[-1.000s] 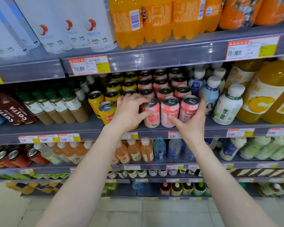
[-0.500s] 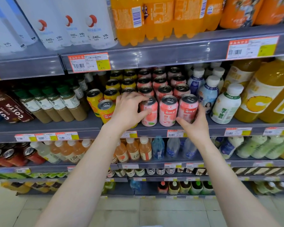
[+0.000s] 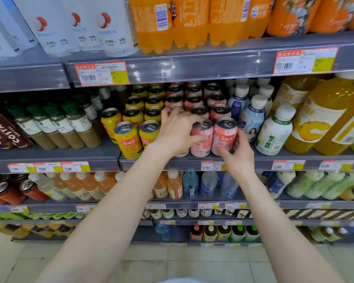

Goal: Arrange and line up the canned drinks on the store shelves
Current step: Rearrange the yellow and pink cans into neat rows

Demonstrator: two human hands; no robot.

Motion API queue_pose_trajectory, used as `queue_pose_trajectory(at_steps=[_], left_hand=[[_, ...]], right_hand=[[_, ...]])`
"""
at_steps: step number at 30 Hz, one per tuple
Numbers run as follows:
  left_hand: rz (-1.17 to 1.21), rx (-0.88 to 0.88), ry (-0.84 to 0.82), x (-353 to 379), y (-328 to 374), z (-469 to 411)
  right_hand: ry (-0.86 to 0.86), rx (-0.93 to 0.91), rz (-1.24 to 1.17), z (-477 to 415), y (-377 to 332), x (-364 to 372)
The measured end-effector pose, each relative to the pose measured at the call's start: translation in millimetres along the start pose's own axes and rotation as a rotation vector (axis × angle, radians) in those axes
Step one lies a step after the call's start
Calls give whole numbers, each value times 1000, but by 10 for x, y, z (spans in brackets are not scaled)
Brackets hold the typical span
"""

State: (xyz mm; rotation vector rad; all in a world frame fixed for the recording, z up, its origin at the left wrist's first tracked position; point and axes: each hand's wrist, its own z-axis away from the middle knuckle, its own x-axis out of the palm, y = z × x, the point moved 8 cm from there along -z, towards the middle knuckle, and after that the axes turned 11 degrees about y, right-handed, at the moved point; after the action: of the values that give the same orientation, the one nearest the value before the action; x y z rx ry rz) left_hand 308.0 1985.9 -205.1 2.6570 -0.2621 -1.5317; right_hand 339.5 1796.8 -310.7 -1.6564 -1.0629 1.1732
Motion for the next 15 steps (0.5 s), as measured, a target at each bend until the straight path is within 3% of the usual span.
queue_pose_trajectory(at_steps=[8, 15], left_hand=[[32, -20, 1, -8, -70, 42], [-109, -119, -38, -154, -455, 129]], right_hand=[[-22, 10, 10, 0, 21, 25], [74, 16, 17, 27, 1, -47]])
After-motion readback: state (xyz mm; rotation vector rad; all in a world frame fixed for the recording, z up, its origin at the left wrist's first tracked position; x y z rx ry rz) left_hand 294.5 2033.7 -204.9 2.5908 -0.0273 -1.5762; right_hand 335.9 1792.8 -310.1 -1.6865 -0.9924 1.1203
